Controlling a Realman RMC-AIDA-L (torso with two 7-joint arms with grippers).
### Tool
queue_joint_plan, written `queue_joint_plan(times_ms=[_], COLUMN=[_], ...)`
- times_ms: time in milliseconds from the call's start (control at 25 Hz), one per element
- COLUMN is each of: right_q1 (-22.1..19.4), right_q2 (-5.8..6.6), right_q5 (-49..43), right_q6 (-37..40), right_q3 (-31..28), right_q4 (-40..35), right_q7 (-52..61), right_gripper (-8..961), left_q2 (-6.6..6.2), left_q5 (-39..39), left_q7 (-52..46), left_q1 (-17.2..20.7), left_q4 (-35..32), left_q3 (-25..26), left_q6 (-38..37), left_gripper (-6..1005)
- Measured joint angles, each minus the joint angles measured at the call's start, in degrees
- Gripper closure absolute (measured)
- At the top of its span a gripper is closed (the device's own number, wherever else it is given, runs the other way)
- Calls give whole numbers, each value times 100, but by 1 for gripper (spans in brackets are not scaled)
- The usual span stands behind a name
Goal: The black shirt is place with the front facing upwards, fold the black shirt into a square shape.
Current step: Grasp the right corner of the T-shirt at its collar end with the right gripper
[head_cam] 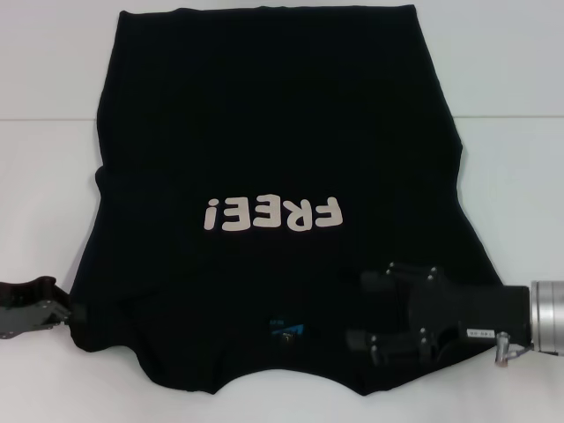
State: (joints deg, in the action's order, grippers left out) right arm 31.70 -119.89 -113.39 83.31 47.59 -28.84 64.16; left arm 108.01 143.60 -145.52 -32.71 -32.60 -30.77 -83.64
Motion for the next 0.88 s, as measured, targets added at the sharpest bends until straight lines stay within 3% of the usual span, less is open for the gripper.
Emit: queue_joint_plan(times_ms=[120,320,600,720,880], right_q1=[-42,-134,381,797,1028], right_q2=[20,81,505,568,514], right_q5=[-5,-473,-2232,-3219,-4317], right_q6=[32,100,849,1609,1913], right_q3=[-4,27,-211,-708,-873], right_q4=[-419,-1945,-3152,-3209,-3205], right_q7=[747,3415,7428,8200,8315], right_gripper=[37,37,37,38,38], left_q2=[-14,-35,-65,-84,-86], left_q5=[-34,-28,-32,-51,-43], left_q7=[108,178,382,493,555], left_q1=[2,-22,-71,-82,-88], left_q4=[-11,-27,-41,-73,-99], left_q3=[25,-1,4,20,20], left_q6=[-85,-126,-208,-272,-287], left_gripper=[998,998,997,997,997])
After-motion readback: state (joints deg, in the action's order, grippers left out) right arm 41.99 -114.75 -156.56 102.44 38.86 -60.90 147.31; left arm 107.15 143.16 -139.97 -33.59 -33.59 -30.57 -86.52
